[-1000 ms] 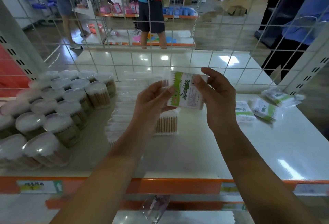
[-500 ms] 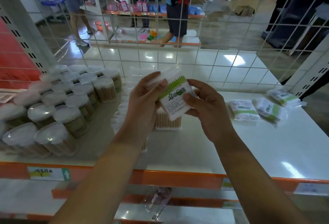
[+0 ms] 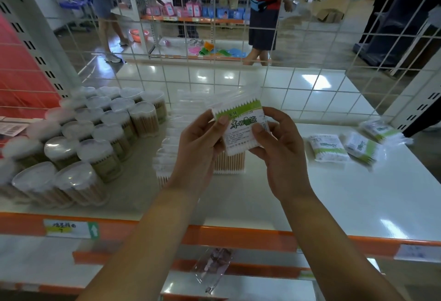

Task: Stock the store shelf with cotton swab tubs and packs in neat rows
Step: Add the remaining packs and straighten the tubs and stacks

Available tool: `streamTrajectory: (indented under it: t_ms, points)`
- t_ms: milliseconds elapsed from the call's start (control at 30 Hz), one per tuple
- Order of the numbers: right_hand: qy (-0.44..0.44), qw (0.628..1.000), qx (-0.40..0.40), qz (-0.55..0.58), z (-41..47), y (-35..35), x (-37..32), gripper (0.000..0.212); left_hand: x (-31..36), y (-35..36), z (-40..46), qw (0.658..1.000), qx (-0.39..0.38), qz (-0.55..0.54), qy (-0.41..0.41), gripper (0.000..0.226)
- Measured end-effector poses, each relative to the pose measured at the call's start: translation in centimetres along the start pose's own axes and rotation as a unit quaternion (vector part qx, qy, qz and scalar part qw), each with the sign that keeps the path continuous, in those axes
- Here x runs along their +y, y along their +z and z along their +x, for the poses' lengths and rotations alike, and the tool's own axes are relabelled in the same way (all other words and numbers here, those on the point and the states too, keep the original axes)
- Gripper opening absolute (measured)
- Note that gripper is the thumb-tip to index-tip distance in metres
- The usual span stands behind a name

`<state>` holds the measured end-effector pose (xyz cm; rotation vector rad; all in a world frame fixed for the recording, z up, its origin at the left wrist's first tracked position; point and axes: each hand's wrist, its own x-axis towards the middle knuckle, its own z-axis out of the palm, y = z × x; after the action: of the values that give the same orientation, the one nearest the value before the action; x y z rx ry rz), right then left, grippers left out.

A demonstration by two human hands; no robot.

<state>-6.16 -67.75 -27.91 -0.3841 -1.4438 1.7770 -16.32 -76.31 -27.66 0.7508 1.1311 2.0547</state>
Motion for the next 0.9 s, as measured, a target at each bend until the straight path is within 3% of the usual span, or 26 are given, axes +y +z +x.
streamTrajectory:
  t_ms: [233, 433, 567, 733, 900]
  points:
    - [-0.064, 0.987, 0.052, -0.136, 0.2, -0.4, 0.8, 0.023, 0.3, -0.3, -0.3, 1.000, 0.002, -0.019, 0.002, 0.023]
    - [-0.151, 0.933, 0.085, -0.315, 0.2, -0.6, 0.8, 0.022, 0.5, -0.2, -0.6, 0.999, -0.005, -0.034, 0.001, 0.021]
    - [-0.162, 0.921, 0.064, -0.349, 0.3, -0.6, 0.7, 0.023, 0.8, 0.0, -0.7, 0.999, -0.009, -0.035, 0.009, 0.021]
    - [-0.121, 0.942, 0.032, -0.312, -0.1, -0.2, 0.1, 0.015, 0.8, 0.3, -0.6, 0.999, -0.024, -0.015, 0.033, 0.024]
    - [-0.059, 0.953, -0.051, -0.291, -0.6, 0.4, -0.8, 0.037, 0.0, 0.3, -0.8, 0.998, -0.007, 0.038, 0.050, 0.026]
